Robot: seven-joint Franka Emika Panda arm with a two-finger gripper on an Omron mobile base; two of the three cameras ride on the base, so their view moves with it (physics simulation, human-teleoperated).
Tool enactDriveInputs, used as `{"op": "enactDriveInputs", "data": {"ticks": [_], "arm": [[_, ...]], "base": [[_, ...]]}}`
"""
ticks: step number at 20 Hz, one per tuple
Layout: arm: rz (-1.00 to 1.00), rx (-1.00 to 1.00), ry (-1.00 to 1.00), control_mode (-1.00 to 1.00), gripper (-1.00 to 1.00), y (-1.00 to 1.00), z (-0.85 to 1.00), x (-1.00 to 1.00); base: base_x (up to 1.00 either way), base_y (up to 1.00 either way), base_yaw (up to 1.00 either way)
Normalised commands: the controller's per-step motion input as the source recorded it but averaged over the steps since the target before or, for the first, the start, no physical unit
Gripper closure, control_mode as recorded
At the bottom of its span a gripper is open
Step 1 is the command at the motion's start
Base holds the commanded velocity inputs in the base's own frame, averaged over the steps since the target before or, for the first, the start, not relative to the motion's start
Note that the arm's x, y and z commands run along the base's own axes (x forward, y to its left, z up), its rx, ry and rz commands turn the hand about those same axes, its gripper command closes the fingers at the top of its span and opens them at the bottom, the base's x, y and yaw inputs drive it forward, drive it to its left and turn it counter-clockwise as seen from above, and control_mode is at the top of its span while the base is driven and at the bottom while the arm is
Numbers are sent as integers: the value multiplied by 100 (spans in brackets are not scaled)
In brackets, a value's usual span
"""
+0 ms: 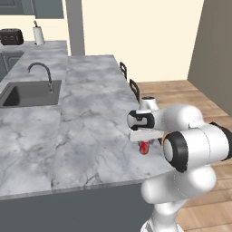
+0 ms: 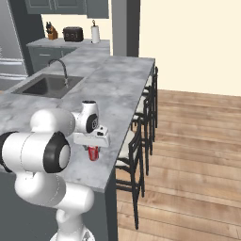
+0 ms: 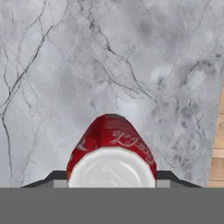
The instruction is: Four empty soda cans are scattered around the kitchen. Gather all the cans and cluster them next to the stove for recycling.
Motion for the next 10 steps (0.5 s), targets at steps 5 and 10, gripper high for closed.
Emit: {"op": "enactDriveInputs", "data": {"ticks": [5,10], "arm": [[0,0,0,-100,100,0,0,-6],[0,0,0,-100,100,1,11,-5]], "base": [[0,0,0],[0,0,0]]}}
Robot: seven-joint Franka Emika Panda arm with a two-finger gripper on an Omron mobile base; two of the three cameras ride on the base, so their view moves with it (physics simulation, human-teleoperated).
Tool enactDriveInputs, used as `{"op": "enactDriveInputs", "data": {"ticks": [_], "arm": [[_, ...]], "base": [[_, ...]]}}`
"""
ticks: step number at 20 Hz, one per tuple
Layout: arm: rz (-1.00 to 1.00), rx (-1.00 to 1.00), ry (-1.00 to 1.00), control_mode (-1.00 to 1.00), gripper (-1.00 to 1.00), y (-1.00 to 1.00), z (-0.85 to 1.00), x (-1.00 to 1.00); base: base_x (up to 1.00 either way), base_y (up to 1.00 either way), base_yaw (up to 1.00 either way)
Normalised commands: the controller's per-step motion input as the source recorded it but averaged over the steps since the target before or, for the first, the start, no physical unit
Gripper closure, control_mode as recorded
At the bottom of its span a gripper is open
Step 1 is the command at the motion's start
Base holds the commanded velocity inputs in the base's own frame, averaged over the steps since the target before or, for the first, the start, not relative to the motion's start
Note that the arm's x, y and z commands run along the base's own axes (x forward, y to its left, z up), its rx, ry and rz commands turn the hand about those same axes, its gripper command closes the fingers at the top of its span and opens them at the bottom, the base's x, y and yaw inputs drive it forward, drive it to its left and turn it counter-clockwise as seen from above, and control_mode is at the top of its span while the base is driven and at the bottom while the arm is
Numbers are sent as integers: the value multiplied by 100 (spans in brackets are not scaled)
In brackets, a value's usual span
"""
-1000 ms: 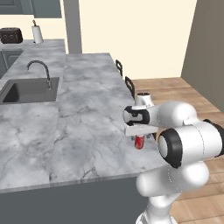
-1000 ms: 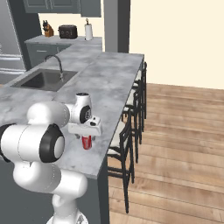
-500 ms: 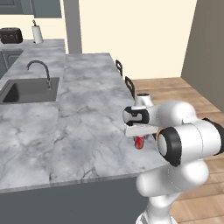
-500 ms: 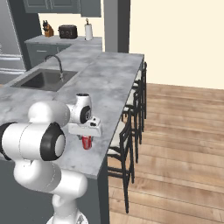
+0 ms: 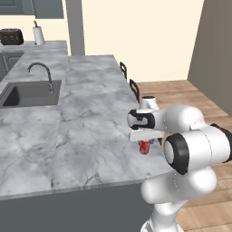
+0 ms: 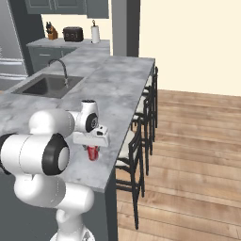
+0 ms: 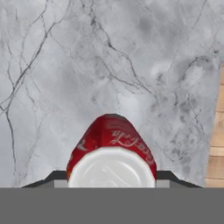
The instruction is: Four empty soda cans are scattered around the kitchen. Gather all the cans and cluster them next to the stove for recycling.
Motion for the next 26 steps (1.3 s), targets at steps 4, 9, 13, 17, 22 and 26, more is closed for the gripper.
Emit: {"op": "enactDriveInputs", "data": {"ticks": [4,9,13,17,22,26], "arm": [[1,5,0,-100,100,0,39,0],[1,5,0,-100,100,0,48,0],[0,1,-2,-100,100,1,36,-5],[0,0,-2,-100,100,0,34,-12],[0,0,0,-100,100,0,31,-10],[0,0,2,-100,100,0,23,-14]], "base": [[0,0,0],[0,0,0],[0,0,0],[0,0,0],[0,0,0],[0,0,0]]}}
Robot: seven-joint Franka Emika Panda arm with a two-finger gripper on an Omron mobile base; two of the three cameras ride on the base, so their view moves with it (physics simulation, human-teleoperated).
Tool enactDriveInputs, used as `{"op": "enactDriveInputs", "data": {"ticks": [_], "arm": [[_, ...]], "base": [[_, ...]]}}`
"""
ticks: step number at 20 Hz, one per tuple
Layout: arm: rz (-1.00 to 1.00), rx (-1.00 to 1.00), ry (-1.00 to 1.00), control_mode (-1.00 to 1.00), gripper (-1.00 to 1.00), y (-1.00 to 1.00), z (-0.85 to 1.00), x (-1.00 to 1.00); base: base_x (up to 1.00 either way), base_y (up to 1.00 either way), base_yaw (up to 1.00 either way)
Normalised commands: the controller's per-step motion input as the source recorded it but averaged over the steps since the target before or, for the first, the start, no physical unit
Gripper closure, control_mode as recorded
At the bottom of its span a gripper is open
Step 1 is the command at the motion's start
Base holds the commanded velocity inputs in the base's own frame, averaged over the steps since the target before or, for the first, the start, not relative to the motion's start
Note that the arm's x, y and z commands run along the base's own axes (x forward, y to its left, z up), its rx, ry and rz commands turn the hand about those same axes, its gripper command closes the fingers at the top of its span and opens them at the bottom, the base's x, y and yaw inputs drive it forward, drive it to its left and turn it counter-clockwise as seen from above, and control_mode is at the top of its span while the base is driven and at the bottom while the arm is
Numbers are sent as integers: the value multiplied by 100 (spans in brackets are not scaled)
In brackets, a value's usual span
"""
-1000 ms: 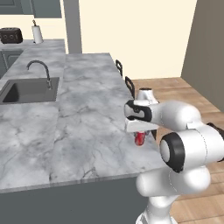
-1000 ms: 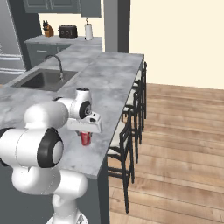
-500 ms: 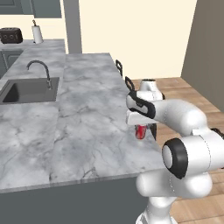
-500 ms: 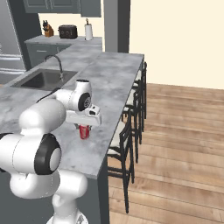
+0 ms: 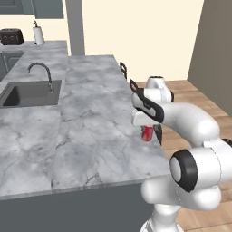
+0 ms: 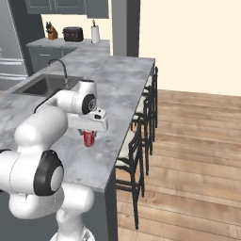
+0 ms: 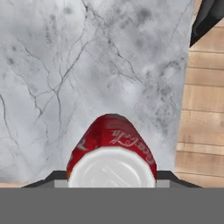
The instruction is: Four empty soda cans are scattered around the kitchen. Gather all the cans and cluster them next to the stove for recycling.
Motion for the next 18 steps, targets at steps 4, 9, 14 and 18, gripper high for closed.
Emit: {"op": "enactDriveInputs", "data": {"ticks": [4,9,14,18], "arm": [[0,0,3,-100,100,0,19,-17],[0,0,3,-100,100,-2,17,-18],[0,0,0,-100,100,-12,8,-35],[0,0,0,-100,100,-8,7,-39]], "base": [[0,0,0],[0,0,0],[0,0,0],[0,0,0]]}}
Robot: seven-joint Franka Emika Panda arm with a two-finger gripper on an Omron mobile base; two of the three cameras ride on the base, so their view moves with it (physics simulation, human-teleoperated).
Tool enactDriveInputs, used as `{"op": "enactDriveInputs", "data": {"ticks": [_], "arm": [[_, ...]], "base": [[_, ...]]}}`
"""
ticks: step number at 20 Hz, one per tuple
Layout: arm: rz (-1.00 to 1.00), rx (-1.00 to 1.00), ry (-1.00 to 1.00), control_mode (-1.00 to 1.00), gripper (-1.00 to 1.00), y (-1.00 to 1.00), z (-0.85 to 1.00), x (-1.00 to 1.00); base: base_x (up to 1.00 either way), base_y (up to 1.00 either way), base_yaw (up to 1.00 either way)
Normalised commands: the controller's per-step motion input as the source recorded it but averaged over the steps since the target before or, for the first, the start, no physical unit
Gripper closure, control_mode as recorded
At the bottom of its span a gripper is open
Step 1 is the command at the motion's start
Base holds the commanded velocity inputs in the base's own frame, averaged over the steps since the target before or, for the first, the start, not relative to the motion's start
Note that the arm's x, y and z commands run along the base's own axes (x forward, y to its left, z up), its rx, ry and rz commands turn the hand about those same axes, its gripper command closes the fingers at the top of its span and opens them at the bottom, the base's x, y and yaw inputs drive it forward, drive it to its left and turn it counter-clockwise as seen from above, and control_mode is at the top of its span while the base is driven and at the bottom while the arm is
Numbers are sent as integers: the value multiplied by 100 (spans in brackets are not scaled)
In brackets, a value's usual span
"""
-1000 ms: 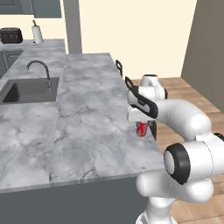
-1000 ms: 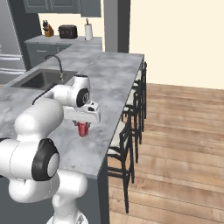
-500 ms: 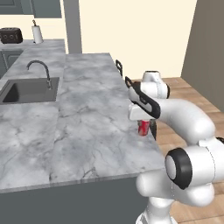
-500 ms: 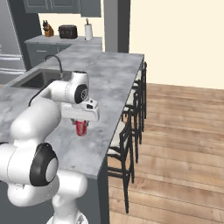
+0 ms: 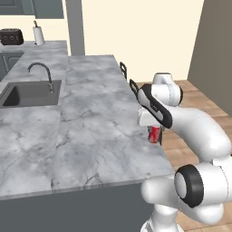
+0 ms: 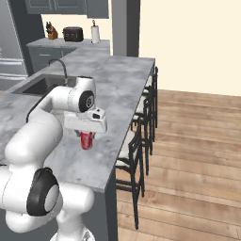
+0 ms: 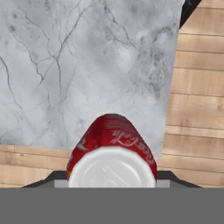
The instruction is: Four empty soda cans are scattered around the kitchen. Gather all the cans and cluster them next to the stove for recycling.
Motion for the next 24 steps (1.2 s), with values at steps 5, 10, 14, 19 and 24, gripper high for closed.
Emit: {"op": "enactDriveInputs", "data": {"ticks": [5,10,14,19,24], "arm": [[0,0,-3,-100,100,-2,15,-29],[0,0,-2,-100,100,0,22,-19],[0,0,-3,-100,100,-2,17,-12],[0,0,-5,-100,100,-1,7,-7],[0,0,-7,100,100,0,0,-8]], "base": [[0,0,0],[0,0,0],[0,0,0],[0,0,0],[-6,0,0]]}}
